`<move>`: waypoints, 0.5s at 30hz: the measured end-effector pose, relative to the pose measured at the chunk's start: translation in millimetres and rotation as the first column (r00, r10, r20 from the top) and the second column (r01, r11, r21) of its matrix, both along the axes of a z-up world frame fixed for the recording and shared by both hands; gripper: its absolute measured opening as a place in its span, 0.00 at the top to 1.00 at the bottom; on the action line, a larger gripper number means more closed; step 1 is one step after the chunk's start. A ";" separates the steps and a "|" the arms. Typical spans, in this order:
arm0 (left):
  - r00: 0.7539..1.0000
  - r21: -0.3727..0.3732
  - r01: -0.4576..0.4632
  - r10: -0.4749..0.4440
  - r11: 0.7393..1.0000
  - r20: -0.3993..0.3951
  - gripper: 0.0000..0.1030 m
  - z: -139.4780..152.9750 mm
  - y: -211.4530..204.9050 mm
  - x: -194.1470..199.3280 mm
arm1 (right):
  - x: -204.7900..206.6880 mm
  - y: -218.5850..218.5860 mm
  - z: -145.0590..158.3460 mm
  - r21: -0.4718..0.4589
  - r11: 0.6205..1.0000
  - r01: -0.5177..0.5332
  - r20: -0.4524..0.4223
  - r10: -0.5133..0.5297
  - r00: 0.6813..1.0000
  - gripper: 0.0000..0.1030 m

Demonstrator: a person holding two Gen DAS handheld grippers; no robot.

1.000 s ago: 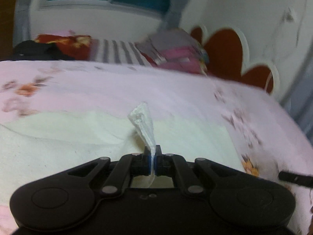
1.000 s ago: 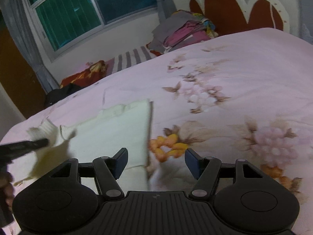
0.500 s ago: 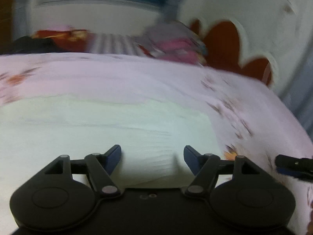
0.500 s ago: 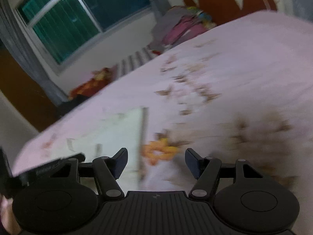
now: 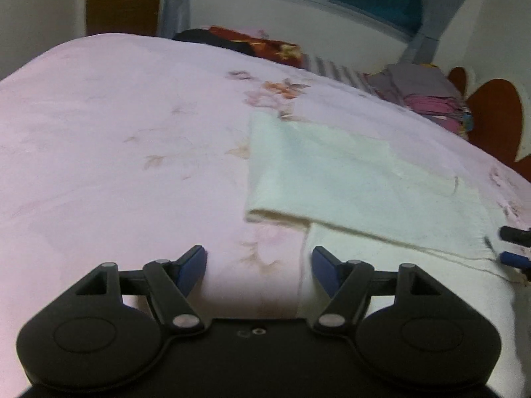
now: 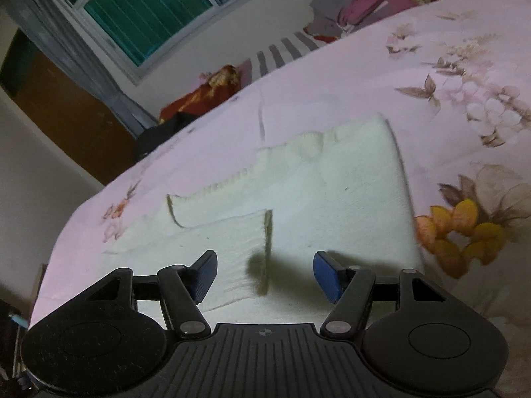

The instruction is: Fold small clothes

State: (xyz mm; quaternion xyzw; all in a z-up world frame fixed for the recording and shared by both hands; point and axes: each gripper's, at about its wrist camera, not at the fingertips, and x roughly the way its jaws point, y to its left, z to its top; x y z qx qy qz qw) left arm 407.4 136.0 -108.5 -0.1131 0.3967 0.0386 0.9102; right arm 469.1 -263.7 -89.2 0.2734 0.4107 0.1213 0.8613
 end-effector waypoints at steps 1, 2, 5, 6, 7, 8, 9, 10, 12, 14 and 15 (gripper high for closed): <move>1.000 0.014 0.013 -0.013 1.000 0.000 0.32 -3.0 -4.4 6.3 | 1.4 2.8 -0.4 -0.008 1.000 0.000 -0.004 0.000 1.000 0.37; 1.000 0.025 0.019 -0.019 1.000 -0.006 0.32 -5.8 -5.6 12.8 | 2.4 6.8 -0.4 -0.022 1.000 0.000 -0.007 0.000 1.000 0.37; 0.999 0.038 0.050 -0.051 0.998 0.002 0.32 -12.0 -7.6 29.8 | 6.1 15.8 -0.9 -0.059 0.998 -0.006 -0.007 0.006 1.000 0.38; 0.997 0.063 0.071 -0.072 0.995 0.003 0.29 -14.4 -9.4 35.3 | 6.9 19.5 -1.3 -0.070 0.998 -0.011 -0.005 0.011 1.000 0.49; 0.996 0.087 0.093 -0.093 0.992 0.002 0.29 -16.6 -14.2 38.8 | 8.2 25.9 -2.7 -0.091 0.996 -0.020 -0.006 0.019 1.000 0.62; 0.993 0.108 0.113 -0.114 0.988 -0.002 0.28 -17.4 -16.6 41.0 | 9.7 30.8 -4.2 -0.116 0.993 -0.024 -0.013 0.023 1.000 0.65; 0.992 0.112 0.126 -0.126 0.986 -0.004 0.28 -17.9 -16.5 41.4 | 11.0 34.6 -5.4 -0.132 0.991 -0.029 -0.014 0.028 1.000 0.69; 0.991 0.103 0.130 -0.131 0.986 -0.003 0.28 -17.2 -13.0 40.6 | 12.5 39.3 -6.7 -0.142 0.989 -0.039 -0.011 0.038 0.999 0.70; 0.991 0.081 0.134 -0.135 0.988 0.000 0.29 -15.9 -8.2 38.1 | 14.3 46.0 -7.4 -0.159 0.986 -0.052 -0.007 0.052 0.999 0.89; 0.990 0.081 0.140 -0.140 0.987 -0.002 0.30 -15.7 -7.5 39.0 | 14.4 47.9 -6.6 -0.148 0.986 -0.070 0.000 0.071 0.998 0.95; 0.990 0.083 0.142 -0.142 0.986 -0.004 0.30 -15.3 -7.9 39.3 | 12.8 48.8 -2.5 -0.158 0.985 -0.073 0.017 0.077 0.997 0.96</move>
